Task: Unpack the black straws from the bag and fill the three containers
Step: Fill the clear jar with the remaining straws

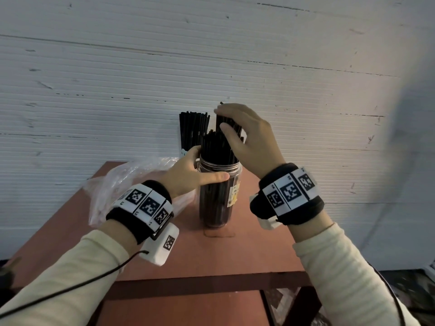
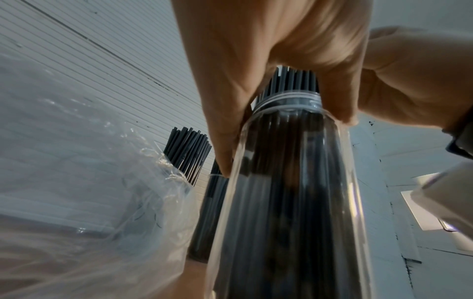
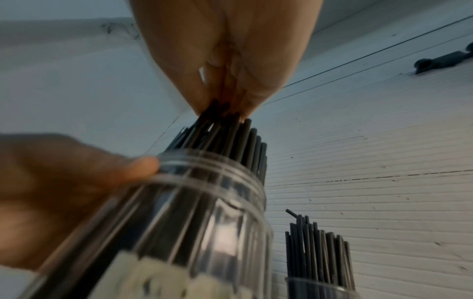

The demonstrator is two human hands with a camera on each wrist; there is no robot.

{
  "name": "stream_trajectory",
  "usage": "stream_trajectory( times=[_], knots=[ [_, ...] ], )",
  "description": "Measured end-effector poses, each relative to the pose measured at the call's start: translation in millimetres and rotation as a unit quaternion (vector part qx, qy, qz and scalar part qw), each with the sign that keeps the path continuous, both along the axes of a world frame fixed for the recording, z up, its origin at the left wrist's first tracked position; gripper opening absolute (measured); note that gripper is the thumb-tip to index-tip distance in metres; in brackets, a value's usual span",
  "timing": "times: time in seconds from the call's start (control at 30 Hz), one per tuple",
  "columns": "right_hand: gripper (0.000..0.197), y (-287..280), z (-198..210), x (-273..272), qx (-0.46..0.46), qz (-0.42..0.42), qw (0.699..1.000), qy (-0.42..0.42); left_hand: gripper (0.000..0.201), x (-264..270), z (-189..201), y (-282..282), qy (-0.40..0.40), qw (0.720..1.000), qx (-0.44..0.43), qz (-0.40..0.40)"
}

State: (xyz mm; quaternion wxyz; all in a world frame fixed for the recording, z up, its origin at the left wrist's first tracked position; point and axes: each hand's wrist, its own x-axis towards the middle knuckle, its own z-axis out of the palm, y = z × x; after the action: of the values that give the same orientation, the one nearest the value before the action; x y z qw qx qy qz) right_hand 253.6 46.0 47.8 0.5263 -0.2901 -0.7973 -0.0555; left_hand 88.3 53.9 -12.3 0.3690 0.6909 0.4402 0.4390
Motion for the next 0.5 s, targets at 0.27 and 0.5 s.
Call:
stream_trajectory(
  times=[0.27,0.5],
  knots=[
    [0.023,-6.4,-21.7,2.9,0.009,0.004,1.0,-0.014,0.086,0.5,-2.4,-2.4,-0.02,1.0,-0.006,-0.01],
    [0.04,-12.4,-29.3,3.8,-0.01,-0.017,0.999,-0.029,0.088,5.4,-3.9,-11.0,-0.061,0.998,-0.016,0.004]
  ],
)
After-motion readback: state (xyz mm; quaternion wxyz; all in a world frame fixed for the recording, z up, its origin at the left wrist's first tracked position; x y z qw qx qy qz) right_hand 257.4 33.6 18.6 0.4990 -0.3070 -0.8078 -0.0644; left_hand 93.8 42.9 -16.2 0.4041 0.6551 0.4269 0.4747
